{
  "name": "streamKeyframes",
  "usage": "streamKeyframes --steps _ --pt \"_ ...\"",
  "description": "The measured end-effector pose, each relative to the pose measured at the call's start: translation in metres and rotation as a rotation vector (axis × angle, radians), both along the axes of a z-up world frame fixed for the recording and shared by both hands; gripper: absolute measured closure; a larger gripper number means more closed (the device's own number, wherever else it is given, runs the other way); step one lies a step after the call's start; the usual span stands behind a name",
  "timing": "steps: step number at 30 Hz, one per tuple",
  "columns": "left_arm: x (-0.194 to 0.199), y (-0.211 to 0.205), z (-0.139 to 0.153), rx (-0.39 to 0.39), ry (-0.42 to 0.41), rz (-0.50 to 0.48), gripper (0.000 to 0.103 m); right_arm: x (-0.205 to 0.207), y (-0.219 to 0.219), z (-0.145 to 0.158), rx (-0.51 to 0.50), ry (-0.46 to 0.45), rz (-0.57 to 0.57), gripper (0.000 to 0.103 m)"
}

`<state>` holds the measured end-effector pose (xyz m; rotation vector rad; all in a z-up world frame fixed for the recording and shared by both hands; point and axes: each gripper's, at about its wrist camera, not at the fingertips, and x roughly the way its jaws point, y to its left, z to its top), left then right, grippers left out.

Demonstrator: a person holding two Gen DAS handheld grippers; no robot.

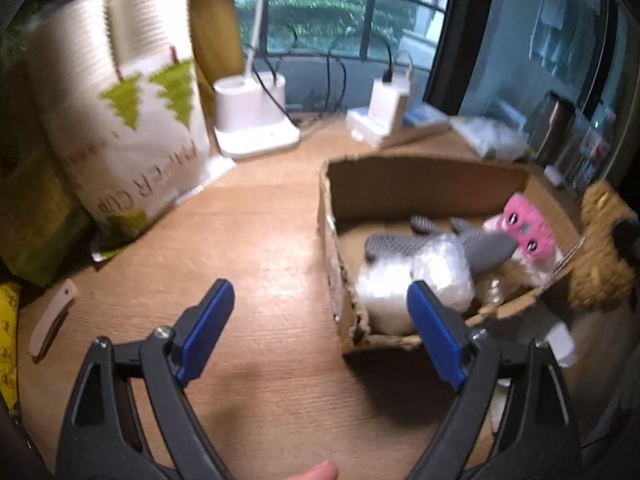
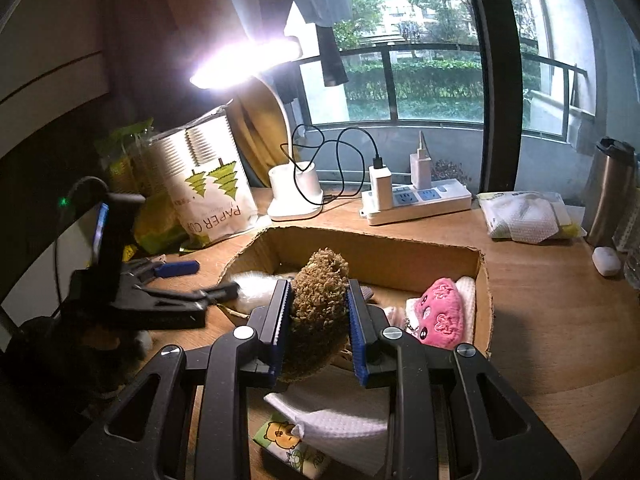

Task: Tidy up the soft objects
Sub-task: 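Lower the bubble wrap into the box and open the left gripper, then lower the brown plush into the box and open the right gripper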

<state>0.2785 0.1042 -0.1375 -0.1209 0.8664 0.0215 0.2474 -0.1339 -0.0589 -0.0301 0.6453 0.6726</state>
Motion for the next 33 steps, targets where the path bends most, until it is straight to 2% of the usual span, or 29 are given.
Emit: streamKeyframes --steps 8,15,29,33 --pt "-0.011 0.005 0.012 -0.064 -0.066 -0.028 0.014 0.009 0.012 0.004 -0.018 -0.008 0.0 0.074" --pt "-0.026 0.023 0.02 -0.107 -0.121 0.002 0.014 0.02 0.033 0.008 -0.019 -0.019 0.025 0.074" --pt "-0.033 0.051 0.023 -0.118 -0.167 0.022 0.014 0.052 0.086 -0.001 -0.005 0.007 0.1 0.074" --pt "-0.033 0.058 0.02 -0.131 -0.167 0.034 0.014 0.063 0.098 -0.005 -0.011 0.031 0.099 0.07"
